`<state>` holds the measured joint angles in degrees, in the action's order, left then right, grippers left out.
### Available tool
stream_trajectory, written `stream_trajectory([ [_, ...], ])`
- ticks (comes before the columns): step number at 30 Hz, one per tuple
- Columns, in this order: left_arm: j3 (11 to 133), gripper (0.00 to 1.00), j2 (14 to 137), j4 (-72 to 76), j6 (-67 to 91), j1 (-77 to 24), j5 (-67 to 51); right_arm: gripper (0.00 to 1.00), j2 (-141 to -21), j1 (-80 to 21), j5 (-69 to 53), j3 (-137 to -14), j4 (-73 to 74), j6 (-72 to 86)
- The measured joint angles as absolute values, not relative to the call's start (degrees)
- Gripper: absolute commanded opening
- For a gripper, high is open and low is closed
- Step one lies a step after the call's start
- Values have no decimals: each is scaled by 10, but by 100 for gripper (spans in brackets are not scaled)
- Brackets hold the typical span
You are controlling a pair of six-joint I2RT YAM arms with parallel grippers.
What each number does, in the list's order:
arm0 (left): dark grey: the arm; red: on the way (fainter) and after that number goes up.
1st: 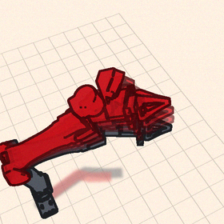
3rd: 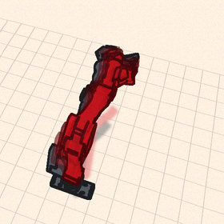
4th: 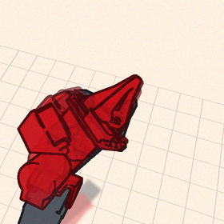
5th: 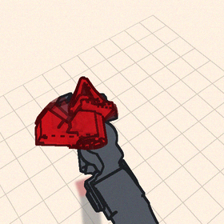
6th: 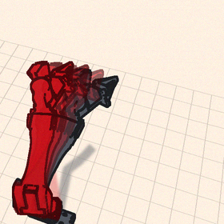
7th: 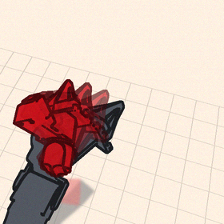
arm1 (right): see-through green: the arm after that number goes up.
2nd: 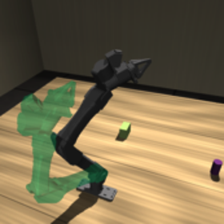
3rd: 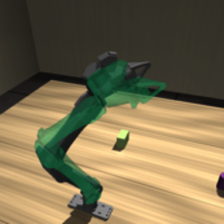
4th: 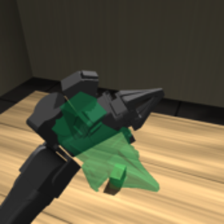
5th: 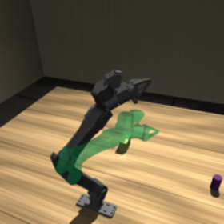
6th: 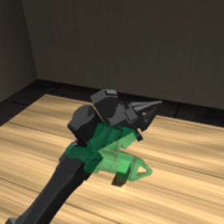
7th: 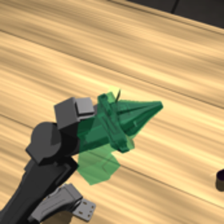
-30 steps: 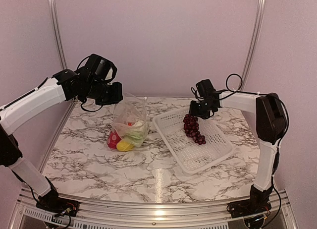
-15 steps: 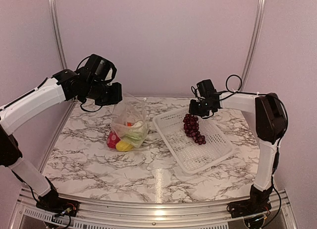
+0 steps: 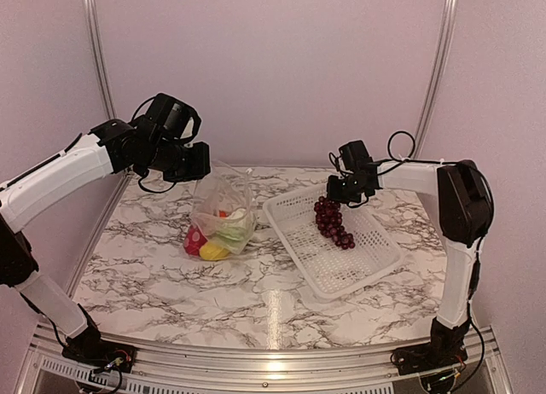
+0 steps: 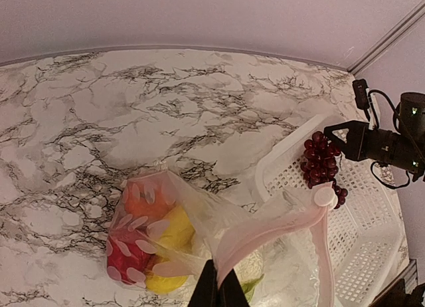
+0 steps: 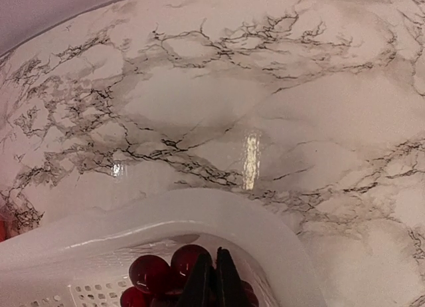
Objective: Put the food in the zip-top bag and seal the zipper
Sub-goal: Pick up the fake fruit from the bin.
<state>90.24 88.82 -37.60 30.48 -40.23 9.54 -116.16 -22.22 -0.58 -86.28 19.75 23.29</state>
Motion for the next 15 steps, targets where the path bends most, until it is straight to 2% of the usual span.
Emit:
stream_trajectory([
  [6, 902, 0, 888, -376, 305, -402, 95, 0, -1139, -222, -6, -852, 206, 225],
  [15, 902, 0, 888, -376, 299, -402, 99, 0, -1032, -222, -14, -849, 226, 220],
])
